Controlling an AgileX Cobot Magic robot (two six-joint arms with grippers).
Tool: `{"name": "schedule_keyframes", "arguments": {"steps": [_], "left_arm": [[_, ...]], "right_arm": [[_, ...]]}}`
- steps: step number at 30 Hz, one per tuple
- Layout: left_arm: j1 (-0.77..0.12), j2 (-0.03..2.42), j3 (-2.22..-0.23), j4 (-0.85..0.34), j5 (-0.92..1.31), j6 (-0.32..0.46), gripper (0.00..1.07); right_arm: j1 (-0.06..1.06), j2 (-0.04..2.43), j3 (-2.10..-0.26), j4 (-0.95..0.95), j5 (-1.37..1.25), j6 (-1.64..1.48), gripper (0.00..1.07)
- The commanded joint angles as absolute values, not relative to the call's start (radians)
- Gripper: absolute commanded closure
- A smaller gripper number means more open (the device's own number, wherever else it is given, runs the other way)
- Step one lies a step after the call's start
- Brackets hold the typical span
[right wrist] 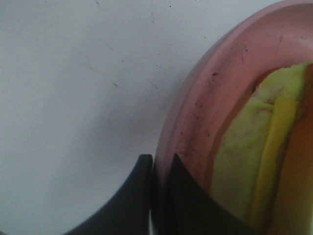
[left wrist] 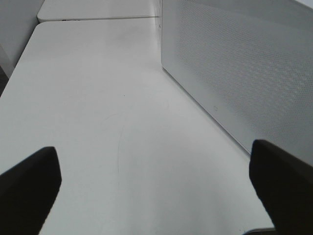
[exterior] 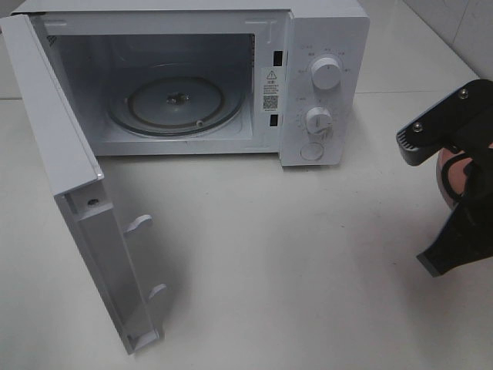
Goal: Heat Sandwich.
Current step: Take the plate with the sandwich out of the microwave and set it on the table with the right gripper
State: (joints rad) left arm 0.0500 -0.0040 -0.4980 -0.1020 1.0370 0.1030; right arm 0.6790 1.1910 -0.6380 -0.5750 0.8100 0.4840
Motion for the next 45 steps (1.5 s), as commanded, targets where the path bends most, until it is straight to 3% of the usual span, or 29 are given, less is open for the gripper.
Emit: {"name": "schedule_keyframes", "arguments": {"steps": [1,10,22,28,40,45], "left_arm": [[0.042,-0.026,-0.494,-0.105,1.031,0.101,0.03],[0.042,-0.026,-0.494,-0.105,1.031,0.101,0.03],[0.042,-0.026,-0.494,-0.105,1.031,0.101,0.03],[0.042,-0.026,-0.494,-0.105,1.031,0.101,0.03],[0.042,-0.026,-0.494,-0.105,1.031,0.101,0.03],[0.042,-0.026,-0.494,-0.105,1.031,0.101,0.03]], "right_arm": [[0.673,1.259,-0.641,-0.658,0.778,0.573,1.03],[0.661,1.417,-0.642,-0.744,0.681,0.729,1.03],[0.47,1.59,-0.642,-0.803,0.513,0.765,1.02],[0.428,1.651,-0.642,-0.861,0.495,0.783,1.02],[0.371,1.75,-0.642,-1.239,0.475,1.173,1.01],[0.371,1.795,-0.642,-1.305,0.474,1.249,1.01]]}}
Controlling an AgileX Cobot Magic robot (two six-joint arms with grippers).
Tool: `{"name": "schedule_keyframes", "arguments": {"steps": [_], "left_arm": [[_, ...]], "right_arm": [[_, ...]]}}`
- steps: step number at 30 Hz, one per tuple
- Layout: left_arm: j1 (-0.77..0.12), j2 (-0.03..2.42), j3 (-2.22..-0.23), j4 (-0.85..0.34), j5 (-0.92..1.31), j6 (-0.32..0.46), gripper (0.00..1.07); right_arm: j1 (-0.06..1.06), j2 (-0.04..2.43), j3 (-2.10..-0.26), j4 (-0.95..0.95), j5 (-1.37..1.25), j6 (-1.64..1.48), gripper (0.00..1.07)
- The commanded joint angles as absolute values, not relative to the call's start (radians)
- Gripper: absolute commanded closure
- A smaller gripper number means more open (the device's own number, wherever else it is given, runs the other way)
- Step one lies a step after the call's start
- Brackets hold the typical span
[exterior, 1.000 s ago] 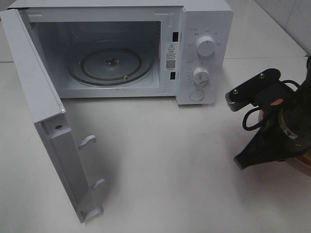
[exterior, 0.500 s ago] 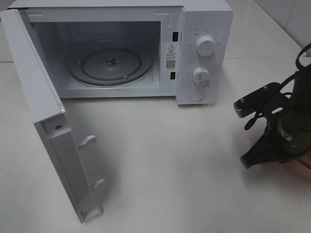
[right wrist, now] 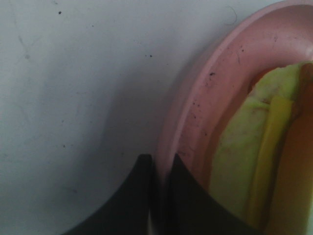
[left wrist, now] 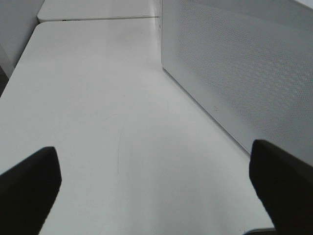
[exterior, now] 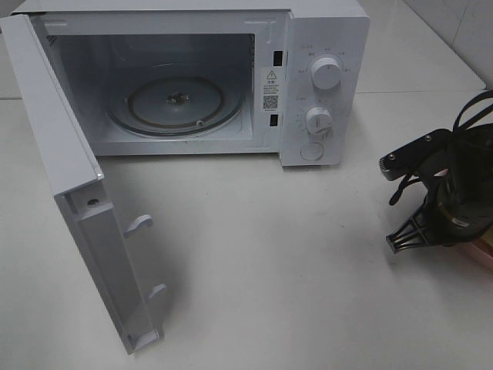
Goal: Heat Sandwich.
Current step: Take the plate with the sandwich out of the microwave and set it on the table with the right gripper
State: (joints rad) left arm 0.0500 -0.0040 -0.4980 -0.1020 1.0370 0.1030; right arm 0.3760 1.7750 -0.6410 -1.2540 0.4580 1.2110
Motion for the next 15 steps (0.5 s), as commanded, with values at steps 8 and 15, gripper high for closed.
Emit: {"name": "schedule_keyframes", "arguments": {"steps": [8,15], "left_arm": [[0.042,-0.026,-0.494,-0.105,1.031,0.101,0.03],[0.042,-0.026,-0.494,-0.105,1.031,0.101,0.03]], "right_arm": [[0.371,1.818,-0.641,-1.299,0.474,1.25,1.01],[0.371,1.818,-0.642,-1.299,0.474,1.254,0.97]]}}
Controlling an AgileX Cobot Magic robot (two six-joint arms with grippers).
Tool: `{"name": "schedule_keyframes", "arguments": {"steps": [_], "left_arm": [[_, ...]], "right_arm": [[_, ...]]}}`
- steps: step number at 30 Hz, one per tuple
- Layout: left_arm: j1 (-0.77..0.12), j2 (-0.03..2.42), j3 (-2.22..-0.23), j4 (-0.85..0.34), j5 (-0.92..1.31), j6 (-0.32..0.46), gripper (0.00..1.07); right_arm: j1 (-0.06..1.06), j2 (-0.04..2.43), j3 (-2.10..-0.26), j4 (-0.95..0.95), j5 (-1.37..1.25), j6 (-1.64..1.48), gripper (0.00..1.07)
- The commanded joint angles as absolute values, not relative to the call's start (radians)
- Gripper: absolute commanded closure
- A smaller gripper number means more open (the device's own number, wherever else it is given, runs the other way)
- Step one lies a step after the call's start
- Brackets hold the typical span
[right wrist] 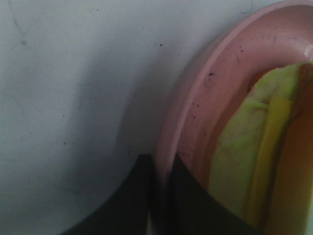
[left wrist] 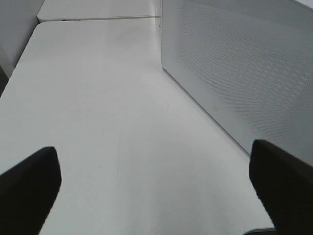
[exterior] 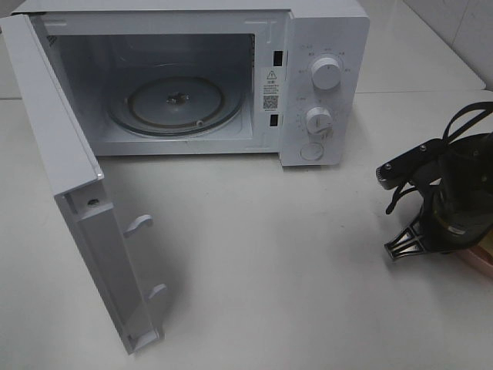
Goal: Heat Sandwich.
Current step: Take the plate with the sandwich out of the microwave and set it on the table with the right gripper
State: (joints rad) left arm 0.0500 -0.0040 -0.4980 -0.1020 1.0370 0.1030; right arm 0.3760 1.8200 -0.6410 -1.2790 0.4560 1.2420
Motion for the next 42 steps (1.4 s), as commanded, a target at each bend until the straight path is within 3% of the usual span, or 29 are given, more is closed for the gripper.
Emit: {"name": "schedule_keyframes", "arguments": {"steps": [1,12,16,20,21,25,29,42], "left_arm": [[0.042,-0.026,-0.494,-0.105,1.031,0.101,0.03],[0.042,-0.026,-0.494,-0.105,1.031,0.101,0.03],[0.042,-0.026,-0.494,-0.105,1.031,0.101,0.03],[0.042,-0.026,-0.494,-0.105,1.031,0.101,0.03],[0.042,-0.026,-0.494,-0.105,1.031,0.101,0.03],[0.042,-0.026,-0.494,-0.105,1.031,0.101,0.03],[0.042,-0.026,-0.494,-0.105,1.031,0.101,0.03],[0.042,-0.026,-0.494,-0.105,1.031,0.101,0.03]], "right_arm": [[0.371,1.818,-0.642,-1.299,0.474,1.256,0.95],[0.371,1.817,-0.642,-1.299,0.471,1.257,0.85],[0.371,1.804,-0.642,-1.298,0.442,1.257,0.75],[0.371,1.761,-0.642,-1.291,0.416,1.257,0.52],[0.371,1.761,-0.642,-1.291,0.416,1.257,0.52],[0.371,1.727,-0.642,-1.246,0.417,1.257,0.23],[0.371,1.705,-0.642,-1.219,0.417,1.25,0.18],[0.371,1.508,-0.642,-0.982,0.391,1.082,0.22]]}}
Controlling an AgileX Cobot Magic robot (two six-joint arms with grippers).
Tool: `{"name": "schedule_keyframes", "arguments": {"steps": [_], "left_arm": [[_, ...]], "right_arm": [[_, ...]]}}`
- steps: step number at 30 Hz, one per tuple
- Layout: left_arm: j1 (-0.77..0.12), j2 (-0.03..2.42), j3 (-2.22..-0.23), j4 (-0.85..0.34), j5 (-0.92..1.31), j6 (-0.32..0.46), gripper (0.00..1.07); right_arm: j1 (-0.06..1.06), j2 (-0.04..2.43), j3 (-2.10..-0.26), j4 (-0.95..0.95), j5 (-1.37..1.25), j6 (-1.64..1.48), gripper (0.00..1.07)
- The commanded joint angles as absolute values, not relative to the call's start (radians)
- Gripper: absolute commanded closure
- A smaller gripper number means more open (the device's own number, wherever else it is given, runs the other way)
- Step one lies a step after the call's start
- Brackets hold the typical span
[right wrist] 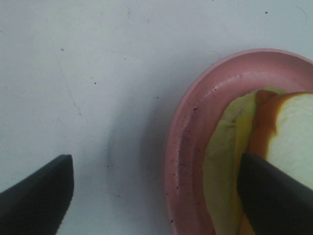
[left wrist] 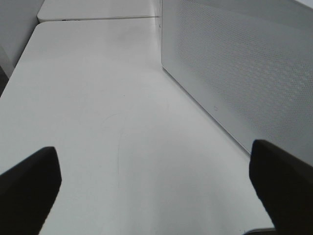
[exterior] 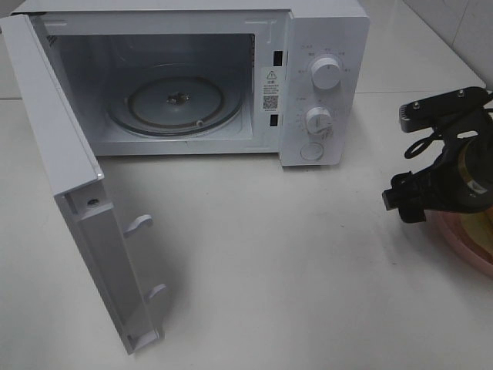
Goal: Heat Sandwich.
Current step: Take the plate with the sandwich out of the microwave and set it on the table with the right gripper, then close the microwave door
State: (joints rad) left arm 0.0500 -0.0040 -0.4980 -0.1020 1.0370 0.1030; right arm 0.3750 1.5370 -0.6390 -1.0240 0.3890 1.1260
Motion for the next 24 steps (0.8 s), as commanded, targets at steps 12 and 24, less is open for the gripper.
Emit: {"name": "schedule_keyframes", "arguments": {"steps": [12,24], "left_arm": [[0.042,-0.026,-0.494,-0.105,1.031,0.101,0.03],[0.042,-0.026,-0.494,-0.105,1.031,0.101,0.03]], "right_arm": [[0.372,1.235,-0.642,-0.614,0.432,0.751,0.26],[0.374,1.015,-0.642,-0.249,0.63,0.279,0.28]]}}
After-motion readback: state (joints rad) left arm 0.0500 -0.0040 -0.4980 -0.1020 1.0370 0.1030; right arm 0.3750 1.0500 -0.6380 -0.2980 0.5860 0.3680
